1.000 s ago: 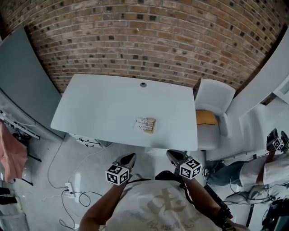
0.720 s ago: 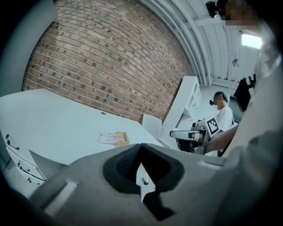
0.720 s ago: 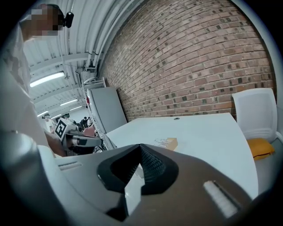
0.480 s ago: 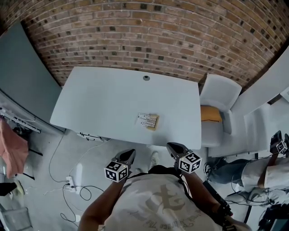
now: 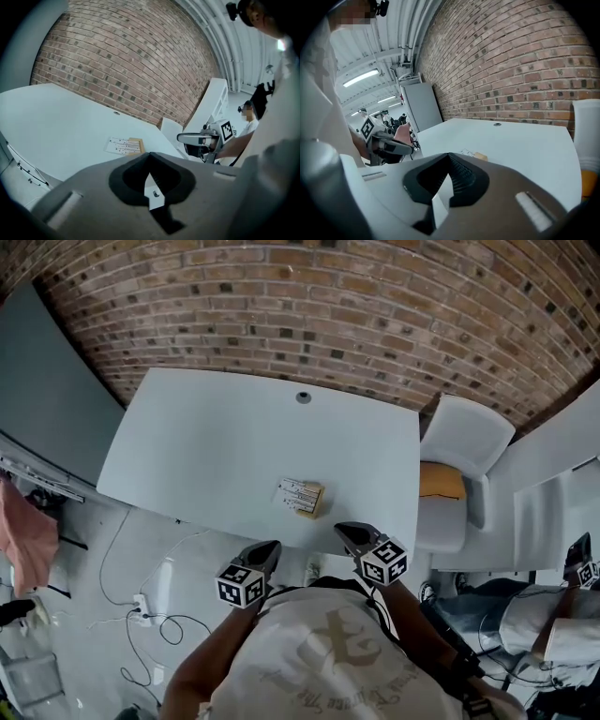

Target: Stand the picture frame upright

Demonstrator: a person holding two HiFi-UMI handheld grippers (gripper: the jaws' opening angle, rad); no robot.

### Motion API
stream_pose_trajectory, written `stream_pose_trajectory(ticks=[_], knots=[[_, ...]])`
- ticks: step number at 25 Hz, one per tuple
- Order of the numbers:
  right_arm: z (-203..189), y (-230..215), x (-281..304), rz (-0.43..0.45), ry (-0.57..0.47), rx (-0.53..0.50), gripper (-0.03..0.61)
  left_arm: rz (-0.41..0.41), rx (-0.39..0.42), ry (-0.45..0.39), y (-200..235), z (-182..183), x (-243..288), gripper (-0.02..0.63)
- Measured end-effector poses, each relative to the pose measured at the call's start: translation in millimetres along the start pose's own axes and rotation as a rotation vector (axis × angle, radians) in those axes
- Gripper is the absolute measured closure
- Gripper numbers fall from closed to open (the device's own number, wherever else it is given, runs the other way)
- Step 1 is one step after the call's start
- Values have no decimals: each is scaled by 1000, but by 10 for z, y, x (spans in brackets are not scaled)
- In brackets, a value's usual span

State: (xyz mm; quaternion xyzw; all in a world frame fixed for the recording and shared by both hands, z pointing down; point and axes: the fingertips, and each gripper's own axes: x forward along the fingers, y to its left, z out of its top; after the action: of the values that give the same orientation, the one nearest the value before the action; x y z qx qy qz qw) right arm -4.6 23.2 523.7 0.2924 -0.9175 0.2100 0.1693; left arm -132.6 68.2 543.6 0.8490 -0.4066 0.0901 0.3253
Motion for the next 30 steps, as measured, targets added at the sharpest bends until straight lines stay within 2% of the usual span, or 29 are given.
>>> stream_pose_trajectory(ticks=[13, 19, 23, 30], knots=[[306, -847, 480, 139, 125, -63, 571, 109, -62, -11, 112, 390, 712, 612], [355, -990, 778, 208, 199, -81, 571, 172, -184, -28, 192, 443, 839, 612], [371, -988, 961, 249, 260, -110, 571, 187, -287, -10, 223, 335, 882, 612], [283, -1005, 1282, 293, 368, -171, 571, 193, -406, 9, 374, 205, 988, 612]])
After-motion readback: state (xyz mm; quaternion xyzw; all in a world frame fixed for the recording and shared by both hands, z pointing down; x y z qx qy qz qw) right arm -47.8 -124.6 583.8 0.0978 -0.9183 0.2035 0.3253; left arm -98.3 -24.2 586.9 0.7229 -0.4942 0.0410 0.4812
